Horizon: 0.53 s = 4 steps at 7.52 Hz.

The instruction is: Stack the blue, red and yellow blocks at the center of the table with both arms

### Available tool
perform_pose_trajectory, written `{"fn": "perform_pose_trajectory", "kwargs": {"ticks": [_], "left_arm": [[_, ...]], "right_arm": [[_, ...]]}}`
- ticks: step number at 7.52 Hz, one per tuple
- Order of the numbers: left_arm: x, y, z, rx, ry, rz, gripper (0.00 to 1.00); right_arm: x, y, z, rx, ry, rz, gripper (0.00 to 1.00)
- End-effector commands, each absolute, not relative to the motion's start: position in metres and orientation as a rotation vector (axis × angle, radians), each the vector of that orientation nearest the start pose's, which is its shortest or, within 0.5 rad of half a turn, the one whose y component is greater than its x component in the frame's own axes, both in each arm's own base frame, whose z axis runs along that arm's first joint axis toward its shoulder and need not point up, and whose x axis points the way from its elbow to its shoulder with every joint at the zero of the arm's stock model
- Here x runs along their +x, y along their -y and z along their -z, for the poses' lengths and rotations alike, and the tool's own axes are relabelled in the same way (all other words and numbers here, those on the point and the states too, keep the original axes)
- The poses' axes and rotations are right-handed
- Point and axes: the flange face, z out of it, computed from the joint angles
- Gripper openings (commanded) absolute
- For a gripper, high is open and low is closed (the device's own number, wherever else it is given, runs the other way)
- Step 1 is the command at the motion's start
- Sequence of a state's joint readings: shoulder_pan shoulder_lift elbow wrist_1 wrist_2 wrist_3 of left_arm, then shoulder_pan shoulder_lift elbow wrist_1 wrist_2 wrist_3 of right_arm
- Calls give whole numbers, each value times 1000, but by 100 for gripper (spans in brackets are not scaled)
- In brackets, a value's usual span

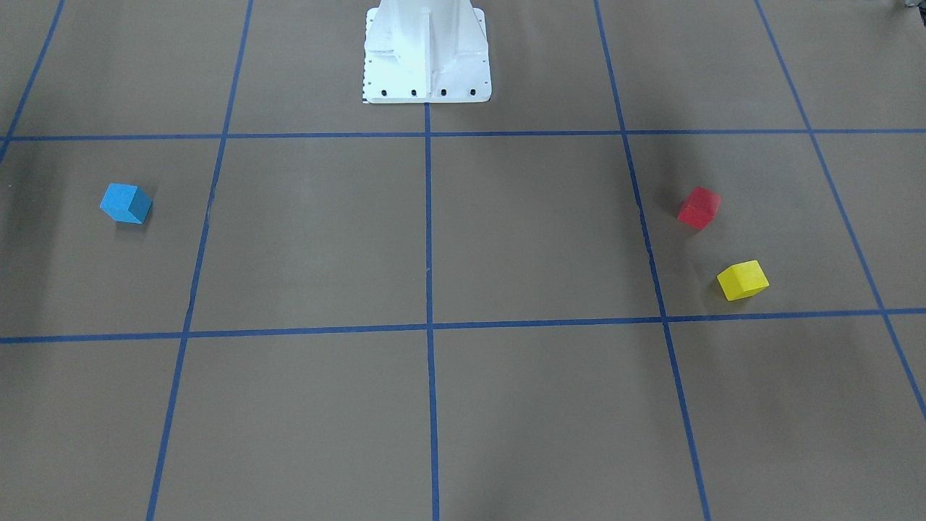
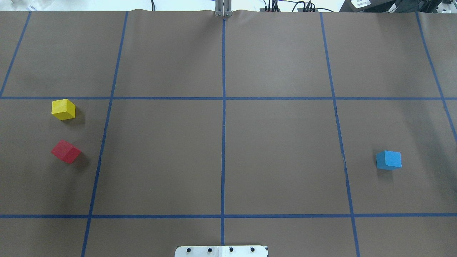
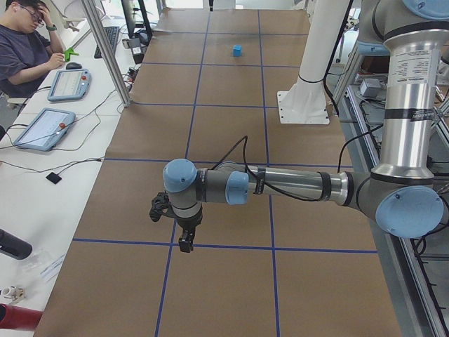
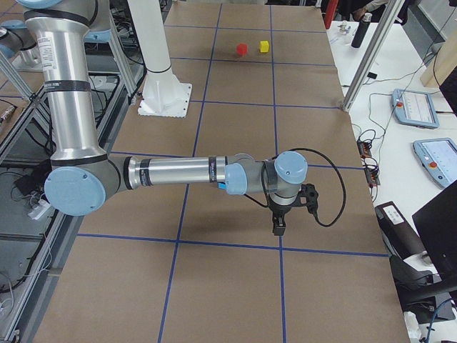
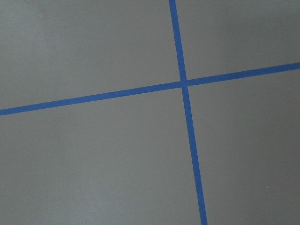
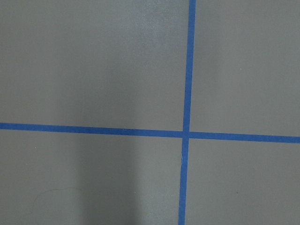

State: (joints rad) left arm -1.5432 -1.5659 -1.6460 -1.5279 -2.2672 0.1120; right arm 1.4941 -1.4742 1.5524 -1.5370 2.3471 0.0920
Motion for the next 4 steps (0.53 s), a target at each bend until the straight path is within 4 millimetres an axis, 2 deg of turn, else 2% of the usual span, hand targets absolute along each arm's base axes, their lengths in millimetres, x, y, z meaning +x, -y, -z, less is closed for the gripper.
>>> {"fn": "perform_pose_trajectory", "kwargs": {"ticks": [1,3,4], "left_arm": [[-56,492,-633,55,-700,-144,100],[-55,497,-627,70,-708,-150,100],[-54,503,-616,100,-704,-165,100]], "right_arm": [[22,542,-614,41,782,29,100],[22,544,-612,45,785,31,100],[21,544,-605,56,798,37,100]]}}
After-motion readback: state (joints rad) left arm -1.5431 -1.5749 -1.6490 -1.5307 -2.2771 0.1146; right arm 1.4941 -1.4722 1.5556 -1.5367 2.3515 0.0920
